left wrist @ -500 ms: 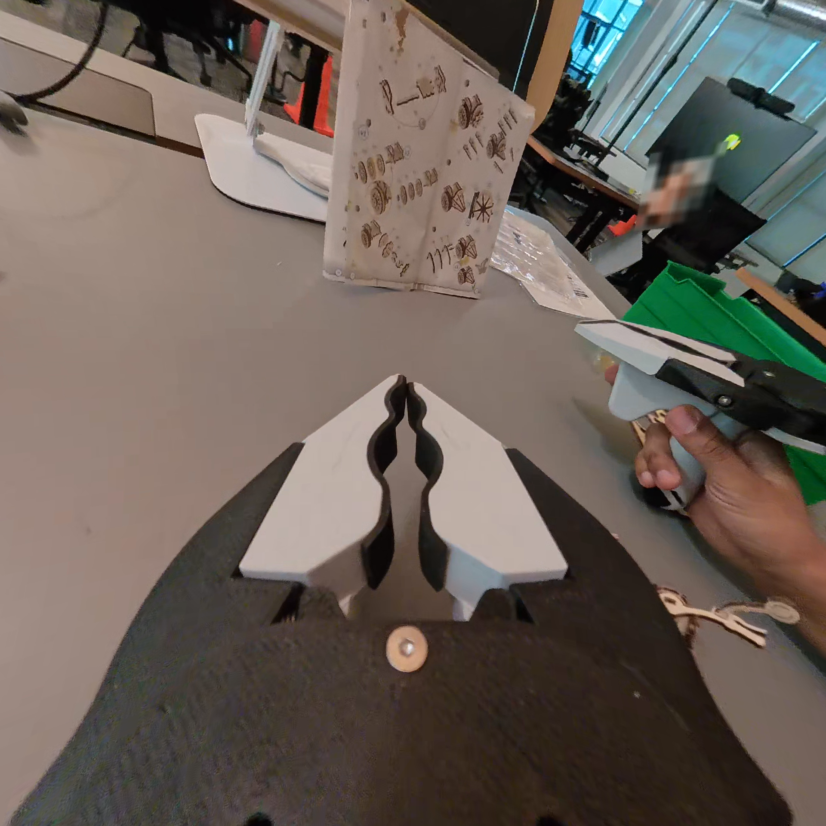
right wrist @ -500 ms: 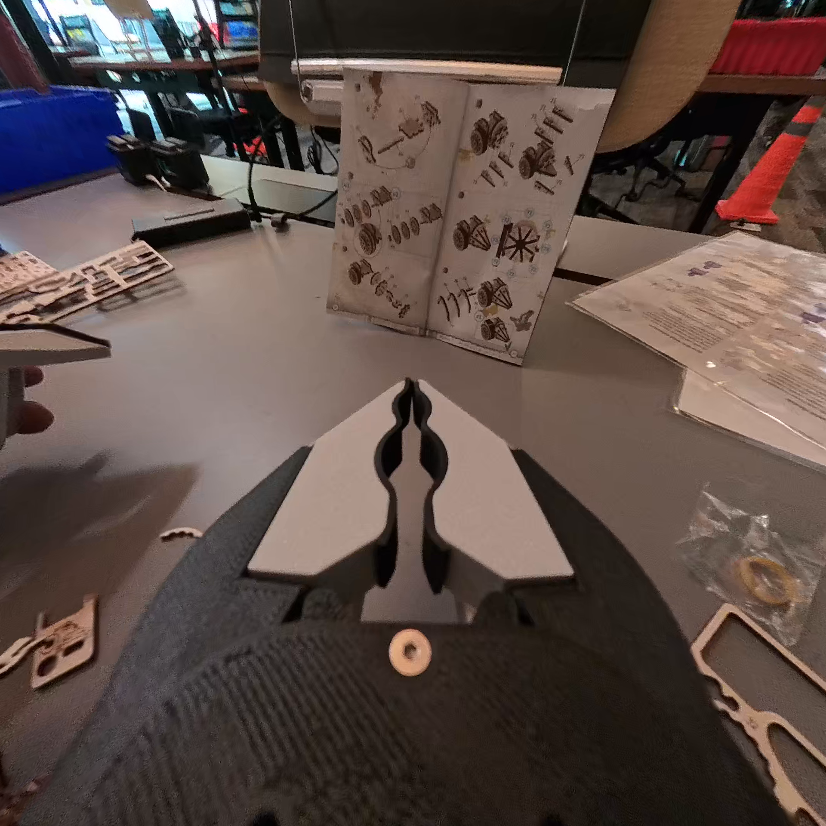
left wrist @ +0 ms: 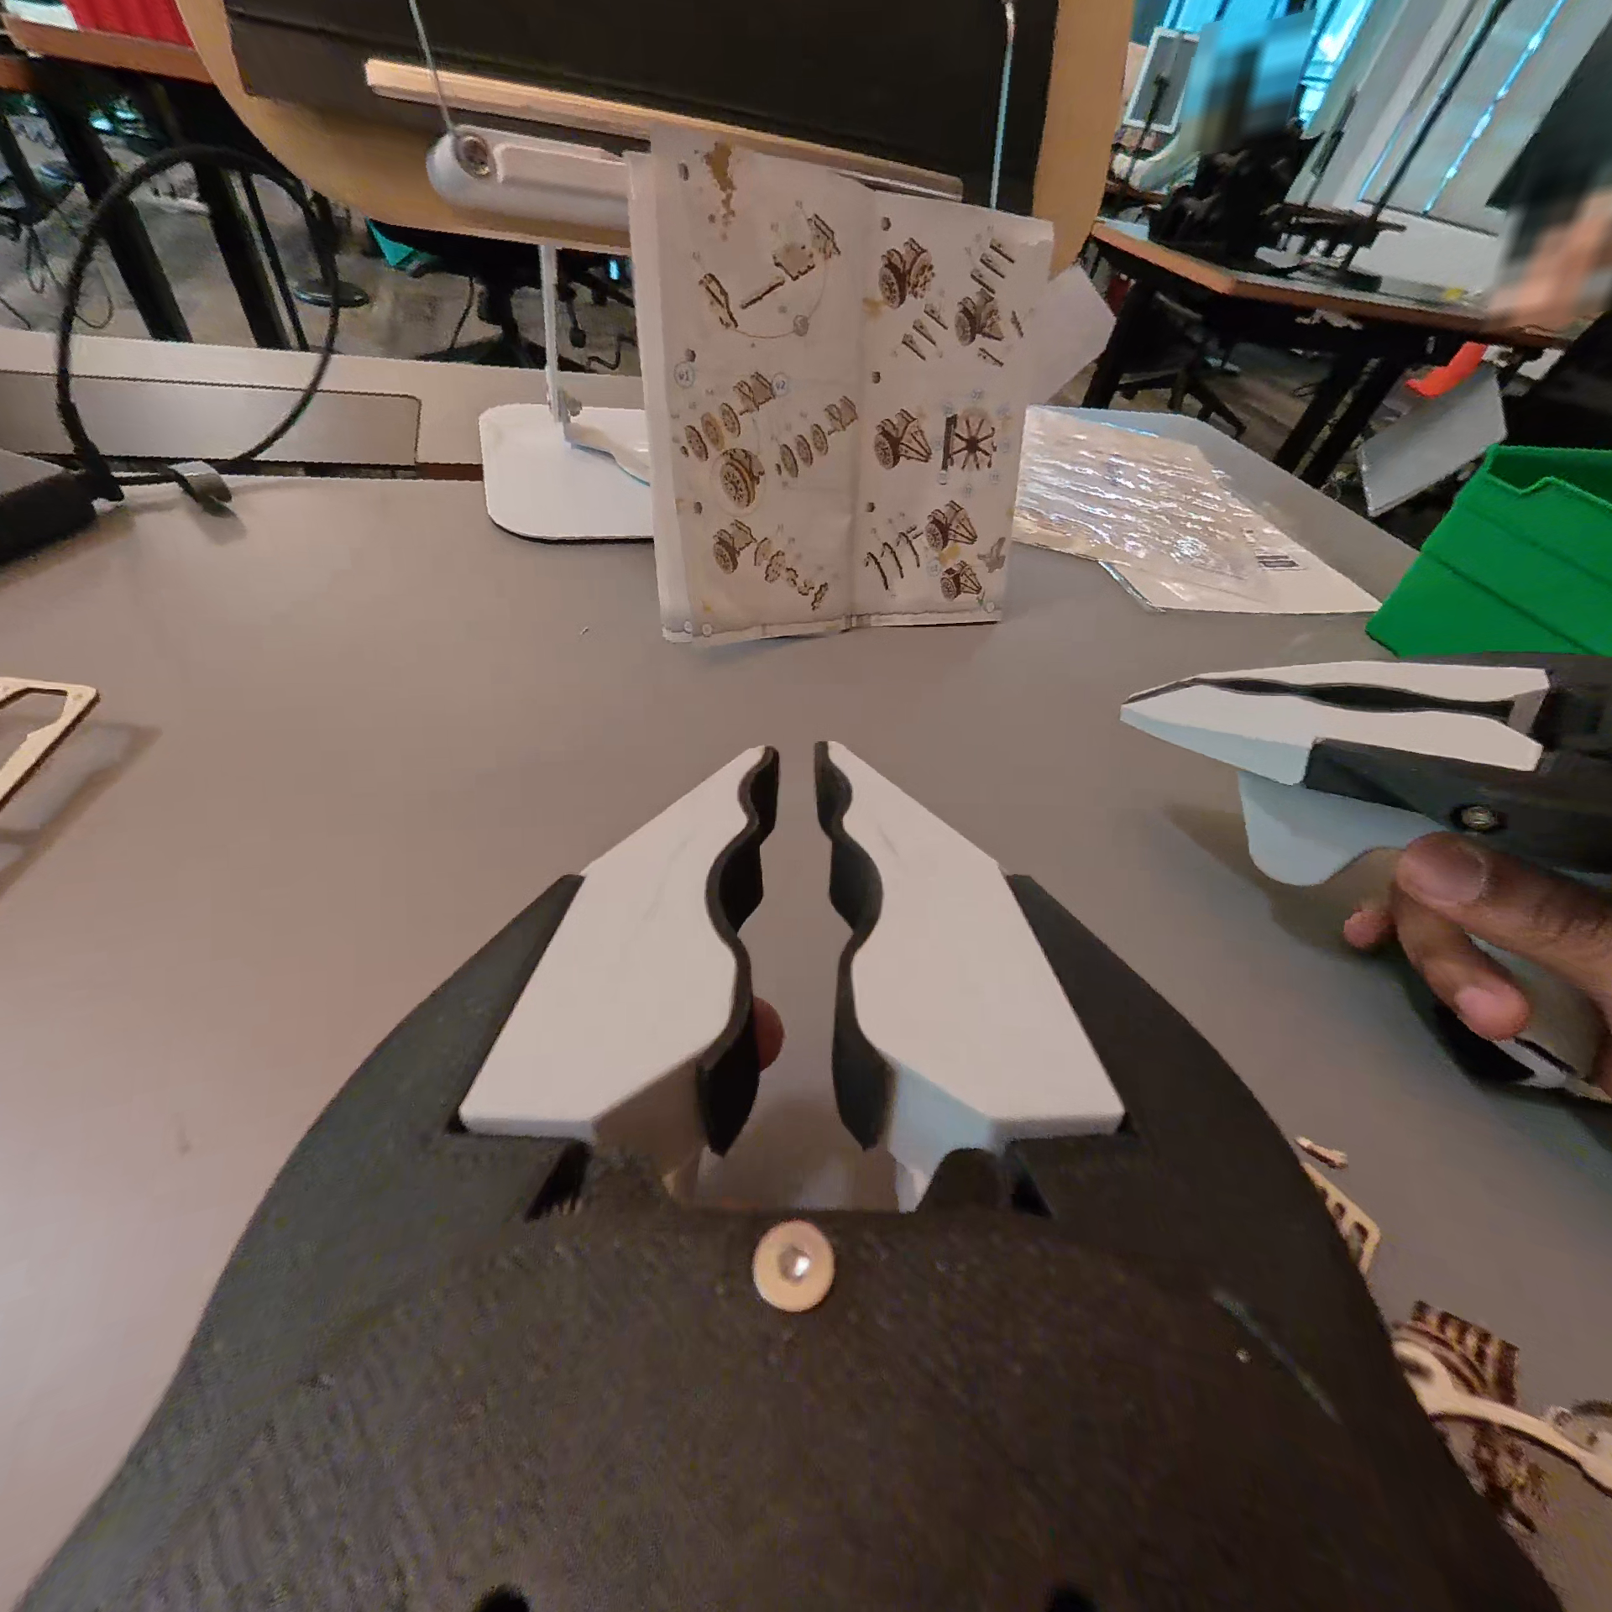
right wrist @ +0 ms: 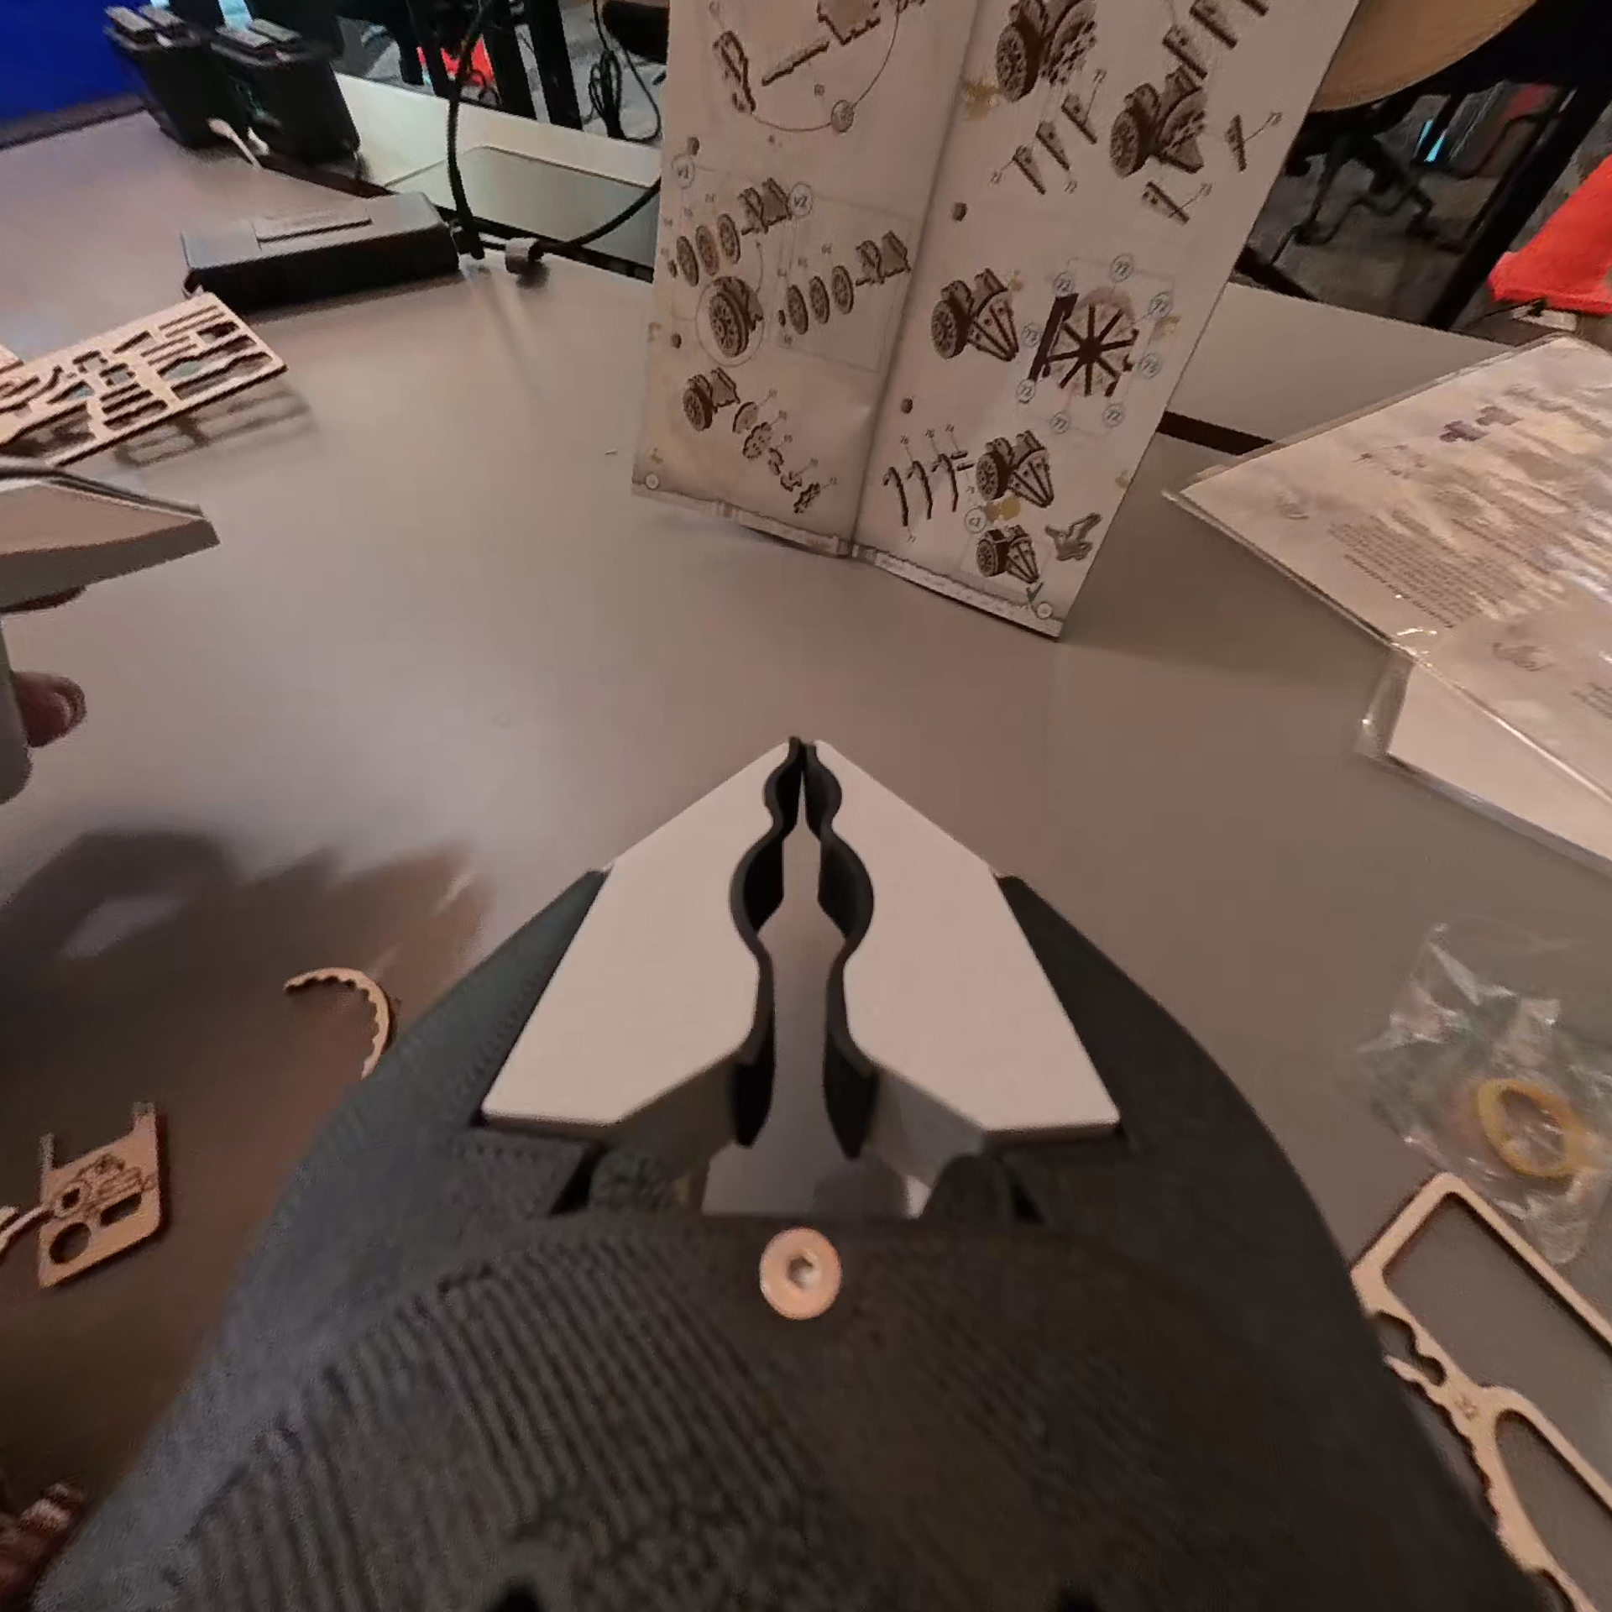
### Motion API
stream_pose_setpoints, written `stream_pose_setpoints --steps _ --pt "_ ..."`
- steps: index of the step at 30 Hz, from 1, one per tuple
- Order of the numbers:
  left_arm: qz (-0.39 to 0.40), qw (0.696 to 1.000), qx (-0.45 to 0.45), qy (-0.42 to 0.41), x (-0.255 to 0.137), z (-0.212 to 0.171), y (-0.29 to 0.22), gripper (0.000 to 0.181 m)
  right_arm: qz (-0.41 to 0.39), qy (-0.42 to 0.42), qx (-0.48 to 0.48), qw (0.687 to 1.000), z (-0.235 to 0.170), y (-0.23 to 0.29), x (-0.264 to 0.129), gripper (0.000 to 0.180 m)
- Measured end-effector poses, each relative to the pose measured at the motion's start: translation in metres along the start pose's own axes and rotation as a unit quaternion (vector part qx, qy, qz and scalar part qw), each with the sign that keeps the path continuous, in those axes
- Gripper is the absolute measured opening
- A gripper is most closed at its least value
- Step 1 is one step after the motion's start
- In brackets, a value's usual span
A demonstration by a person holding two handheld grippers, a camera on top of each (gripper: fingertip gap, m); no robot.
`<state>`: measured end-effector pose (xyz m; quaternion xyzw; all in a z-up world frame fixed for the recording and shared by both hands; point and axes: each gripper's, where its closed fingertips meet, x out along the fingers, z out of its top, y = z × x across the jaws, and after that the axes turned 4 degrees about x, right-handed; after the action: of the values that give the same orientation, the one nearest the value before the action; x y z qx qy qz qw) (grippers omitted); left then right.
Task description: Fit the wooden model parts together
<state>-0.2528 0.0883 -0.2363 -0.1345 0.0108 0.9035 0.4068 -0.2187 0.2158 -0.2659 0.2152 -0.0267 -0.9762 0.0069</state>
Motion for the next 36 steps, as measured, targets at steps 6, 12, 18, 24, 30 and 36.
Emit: stream_pose_setpoints --steps 6,12,18,24,30,36 --pt "-0.003 1.0 0.012 0.008 -0.004 -0.001 0.001 0.01 -0.021 0.005 -0.018 1.0 -0.007 -0.001 -0.011 0.0" --pt "-0.066 0.997 0.045 0.01 0.006 -0.002 -0.02 0.0 -0.009 -0.001 0.006 1.0 -0.011 -0.006 -0.024 0.002" --pt "-0.103 0.994 0.001 0.033 0.0 0.001 -0.02 0.0 0.095 -0.194 0.001 0.976 0.053 0.039 -0.075 0.0" --pt "-0.103 0.994 -0.014 0.033 0.001 -0.007 -0.009 0.0 0.089 -0.202 -0.066 0.973 0.047 0.046 -0.071 0.009" --pt "-0.106 0.994 0.007 0.027 -0.005 -0.01 -0.008 0.038 0.156 -0.198 -0.001 0.968 0.05 0.043 -0.071 0.054" --pt "-0.107 0.994 0.031 0.007 -0.014 -0.006 -0.01 0.04 0.142 -0.17 0.028 0.975 0.042 0.037 -0.077 0.053"
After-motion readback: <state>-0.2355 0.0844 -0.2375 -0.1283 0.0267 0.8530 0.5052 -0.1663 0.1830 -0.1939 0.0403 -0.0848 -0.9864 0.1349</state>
